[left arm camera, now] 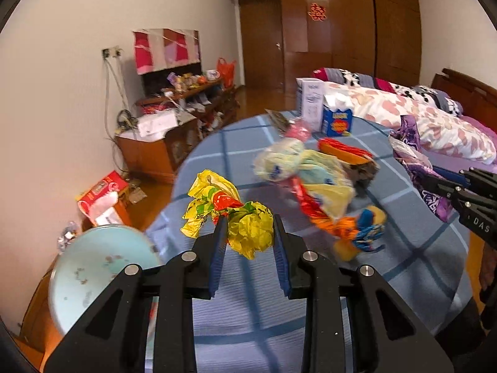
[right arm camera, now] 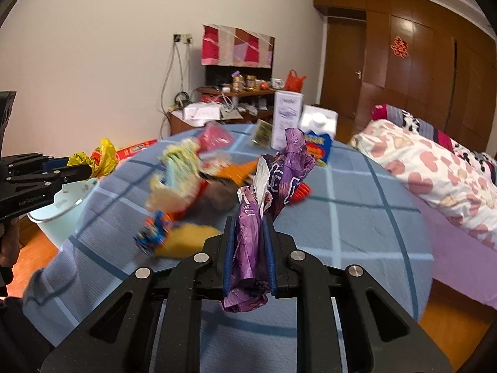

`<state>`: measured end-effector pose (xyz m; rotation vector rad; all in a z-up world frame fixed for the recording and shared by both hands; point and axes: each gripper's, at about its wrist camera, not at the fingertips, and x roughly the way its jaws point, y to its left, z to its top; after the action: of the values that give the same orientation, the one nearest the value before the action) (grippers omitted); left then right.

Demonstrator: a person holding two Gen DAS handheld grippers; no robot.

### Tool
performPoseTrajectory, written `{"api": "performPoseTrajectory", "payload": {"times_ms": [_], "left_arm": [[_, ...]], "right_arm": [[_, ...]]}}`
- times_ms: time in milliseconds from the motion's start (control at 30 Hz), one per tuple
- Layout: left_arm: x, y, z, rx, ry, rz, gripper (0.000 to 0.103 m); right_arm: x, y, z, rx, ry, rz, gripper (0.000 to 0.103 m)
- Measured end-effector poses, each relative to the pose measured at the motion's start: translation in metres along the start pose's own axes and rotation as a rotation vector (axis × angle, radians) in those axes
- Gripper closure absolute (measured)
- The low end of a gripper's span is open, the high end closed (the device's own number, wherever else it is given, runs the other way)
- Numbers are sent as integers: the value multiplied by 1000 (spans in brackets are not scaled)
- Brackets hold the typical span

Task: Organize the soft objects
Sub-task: 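Carry the purple and yellow wrappers with both grippers over the teal bucket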

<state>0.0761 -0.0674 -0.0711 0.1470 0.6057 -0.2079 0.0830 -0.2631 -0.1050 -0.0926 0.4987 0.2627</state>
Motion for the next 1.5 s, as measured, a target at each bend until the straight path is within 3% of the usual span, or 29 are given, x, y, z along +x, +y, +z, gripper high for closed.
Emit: {"api": "performPoseTrajectory", "payload": {"times_ms": [633,1500], "left_arm": [[-25,68,-14,-52,-3,154,74],[-44,136,-37,-153,7,297,74]], "right_arm": [[38,82,55,-104,-72,167,85],[71,164,78,-213,-78,328,84]]}}
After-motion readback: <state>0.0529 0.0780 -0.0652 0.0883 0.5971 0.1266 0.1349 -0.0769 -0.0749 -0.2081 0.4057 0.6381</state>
